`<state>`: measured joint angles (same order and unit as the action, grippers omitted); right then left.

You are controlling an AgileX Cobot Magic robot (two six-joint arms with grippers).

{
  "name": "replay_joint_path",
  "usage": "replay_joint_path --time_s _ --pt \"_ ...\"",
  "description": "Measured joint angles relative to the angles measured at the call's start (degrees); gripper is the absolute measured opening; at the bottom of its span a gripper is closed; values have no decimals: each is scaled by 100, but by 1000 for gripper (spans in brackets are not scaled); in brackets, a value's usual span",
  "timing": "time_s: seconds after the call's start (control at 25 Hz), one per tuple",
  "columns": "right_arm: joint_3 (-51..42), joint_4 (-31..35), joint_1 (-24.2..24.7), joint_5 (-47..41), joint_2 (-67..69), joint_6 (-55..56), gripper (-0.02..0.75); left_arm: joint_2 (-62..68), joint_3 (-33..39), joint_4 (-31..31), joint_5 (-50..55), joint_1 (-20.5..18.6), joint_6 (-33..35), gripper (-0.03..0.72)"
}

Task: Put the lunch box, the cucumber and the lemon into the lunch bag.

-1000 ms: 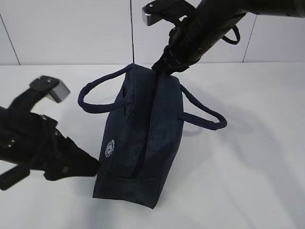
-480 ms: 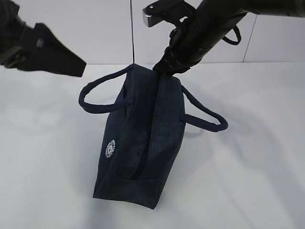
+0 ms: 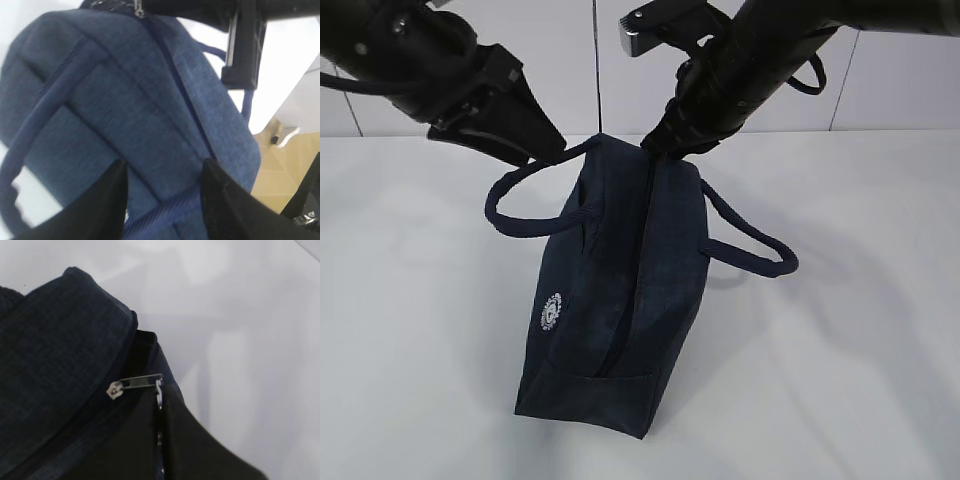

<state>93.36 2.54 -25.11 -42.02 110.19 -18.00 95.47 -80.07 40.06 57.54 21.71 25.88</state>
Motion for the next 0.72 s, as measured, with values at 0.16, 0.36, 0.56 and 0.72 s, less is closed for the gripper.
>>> replay_joint_path --time_s 0.16,0.36,0.56,0.72 --pt "0 0 0 0 0 0 0 285 -194 135 -14 144 -4 327" --pt "0 0 0 0 0 0 0 511 -343 182 -97 314 -13 327" --pt "0 0 0 0 0 0 0 732 -343 319 -168 413 -17 327" --pt "0 0 0 0 0 0 0 859 -343 404 -300 468 -17 327"
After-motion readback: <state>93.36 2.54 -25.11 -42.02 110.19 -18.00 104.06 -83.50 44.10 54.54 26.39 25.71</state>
